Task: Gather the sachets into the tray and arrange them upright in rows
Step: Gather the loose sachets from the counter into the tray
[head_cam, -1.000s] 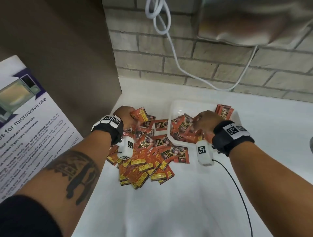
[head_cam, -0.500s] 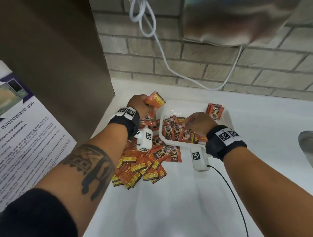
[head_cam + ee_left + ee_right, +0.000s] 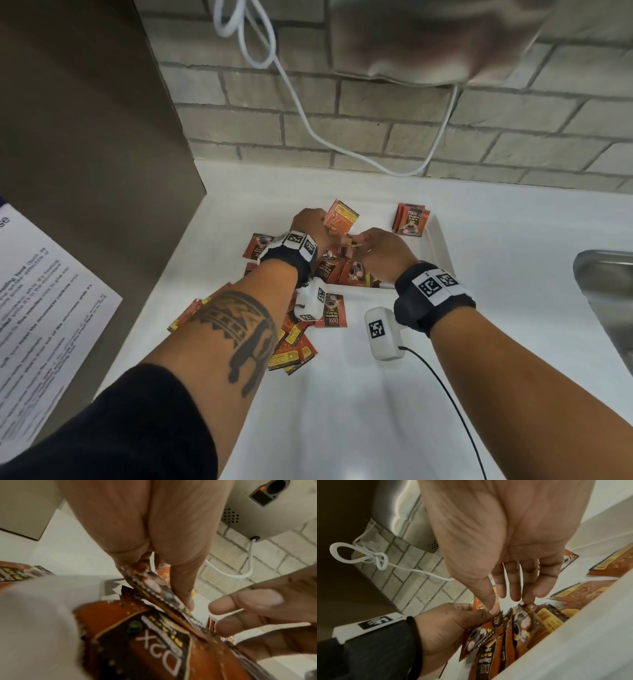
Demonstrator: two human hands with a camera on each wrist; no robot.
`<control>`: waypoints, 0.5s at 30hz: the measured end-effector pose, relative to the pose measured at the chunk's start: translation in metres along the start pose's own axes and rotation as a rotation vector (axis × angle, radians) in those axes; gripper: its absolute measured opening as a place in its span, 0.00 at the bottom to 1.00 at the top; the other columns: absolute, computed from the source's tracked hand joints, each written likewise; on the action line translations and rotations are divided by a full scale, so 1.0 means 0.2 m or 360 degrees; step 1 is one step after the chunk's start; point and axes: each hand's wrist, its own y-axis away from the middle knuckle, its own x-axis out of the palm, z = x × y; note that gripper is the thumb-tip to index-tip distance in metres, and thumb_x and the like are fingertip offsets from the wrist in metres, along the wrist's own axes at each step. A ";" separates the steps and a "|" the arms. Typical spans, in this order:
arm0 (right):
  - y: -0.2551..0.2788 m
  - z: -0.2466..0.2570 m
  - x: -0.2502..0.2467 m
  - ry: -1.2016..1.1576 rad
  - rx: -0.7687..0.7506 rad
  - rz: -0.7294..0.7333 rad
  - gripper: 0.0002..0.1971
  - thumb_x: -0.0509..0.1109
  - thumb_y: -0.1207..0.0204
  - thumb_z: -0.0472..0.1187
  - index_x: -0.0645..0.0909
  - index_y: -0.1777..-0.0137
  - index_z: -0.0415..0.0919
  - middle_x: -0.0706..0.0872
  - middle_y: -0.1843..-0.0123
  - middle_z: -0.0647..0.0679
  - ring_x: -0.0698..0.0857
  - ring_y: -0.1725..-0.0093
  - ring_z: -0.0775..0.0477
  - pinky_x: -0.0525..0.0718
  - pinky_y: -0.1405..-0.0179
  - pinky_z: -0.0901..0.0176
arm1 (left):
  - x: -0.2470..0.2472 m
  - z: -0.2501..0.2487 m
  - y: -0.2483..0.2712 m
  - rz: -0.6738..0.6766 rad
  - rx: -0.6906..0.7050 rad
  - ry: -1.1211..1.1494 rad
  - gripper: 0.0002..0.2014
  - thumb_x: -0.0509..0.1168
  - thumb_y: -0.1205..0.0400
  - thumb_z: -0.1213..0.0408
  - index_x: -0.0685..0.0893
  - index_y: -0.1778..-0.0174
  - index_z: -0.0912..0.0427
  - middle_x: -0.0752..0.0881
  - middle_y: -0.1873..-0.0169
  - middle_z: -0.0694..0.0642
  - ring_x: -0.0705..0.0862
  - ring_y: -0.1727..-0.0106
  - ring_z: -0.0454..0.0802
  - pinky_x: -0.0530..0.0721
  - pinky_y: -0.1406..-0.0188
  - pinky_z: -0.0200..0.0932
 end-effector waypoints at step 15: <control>0.16 0.17 0.05 0.0344 -0.0526 0.0054 0.13 0.62 0.17 0.39 0.86 0.55 0.53 0.86 0.52 0.59 0.79 0.62 0.65 0.67 0.69 0.80 | -0.29 0.48 0.00 0.0345 -0.0296 -0.0639 0.38 0.74 0.22 0.50 0.68 0.17 0.50 0.64 0.17 0.59 0.69 0.19 0.61 0.73 0.22 0.55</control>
